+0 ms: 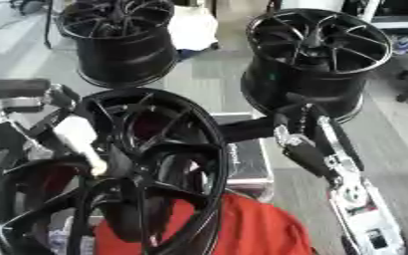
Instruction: Pull the pin out of the wheel hub.
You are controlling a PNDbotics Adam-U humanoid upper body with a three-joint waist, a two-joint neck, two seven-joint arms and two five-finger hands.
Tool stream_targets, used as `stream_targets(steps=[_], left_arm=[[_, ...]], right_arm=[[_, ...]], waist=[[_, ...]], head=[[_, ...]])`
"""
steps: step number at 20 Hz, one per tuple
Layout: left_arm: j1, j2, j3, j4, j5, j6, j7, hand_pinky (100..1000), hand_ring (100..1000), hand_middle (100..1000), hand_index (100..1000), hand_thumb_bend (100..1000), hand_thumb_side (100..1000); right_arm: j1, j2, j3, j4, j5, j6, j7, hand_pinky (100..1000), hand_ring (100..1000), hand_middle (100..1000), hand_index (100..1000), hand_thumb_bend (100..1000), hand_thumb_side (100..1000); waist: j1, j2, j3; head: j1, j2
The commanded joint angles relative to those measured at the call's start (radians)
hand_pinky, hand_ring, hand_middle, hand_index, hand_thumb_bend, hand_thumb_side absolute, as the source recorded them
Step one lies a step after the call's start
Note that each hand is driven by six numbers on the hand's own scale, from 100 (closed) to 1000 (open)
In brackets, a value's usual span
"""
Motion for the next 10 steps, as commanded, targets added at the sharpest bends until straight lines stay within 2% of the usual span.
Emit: stream_targets(steps=[1, 3, 4, 5, 10], left_arm=[[-0.005, 0.084, 0.085, -0.038, 0.046, -0.296, -0.324, 472, 392, 406, 586, 100, 141], [0.029, 0.124, 0.129, -0.052, 0.073, -0.276, -0.324, 476, 395, 409, 590, 100, 134], [0.049, 0.146, 0.152, -0.055, 0.087, -0.265, -0.324, 480, 398, 413, 594, 100, 100], [0.07, 0.169, 0.175, -0.054, 0.101, -0.252, -0.324, 481, 398, 414, 596, 100, 127], [0.189, 0.267, 0.294, -0.005, 0.172, -0.191, -0.32, 486, 402, 421, 610, 100, 117]], right_arm=[[-0.005, -0.022, -0.008, -0.007, 0.003, -0.002, -0.003, 650, 626, 695, 902, 100, 342], [-0.003, -0.023, -0.009, -0.006, 0.004, -0.002, -0.004, 650, 626, 695, 902, 100, 342], [-0.002, -0.024, -0.011, -0.005, 0.004, -0.002, -0.005, 650, 626, 695, 902, 100, 342], [-0.001, -0.025, -0.012, -0.005, 0.004, -0.003, -0.007, 650, 626, 695, 902, 100, 341], [0.004, -0.025, -0.028, -0.006, 0.006, -0.002, -0.021, 650, 626, 694, 901, 100, 341]], waist=[[0.003, -0.015, 0.006], [0.005, -0.017, 0.012], [0.005, -0.017, 0.016], [0.005, -0.017, 0.02], [-0.001, -0.015, 0.045]], head=[[-0.005, -0.006], [-0.009, -0.006], [-0.012, -0.006], [-0.016, -0.006], [-0.044, -0.008]])
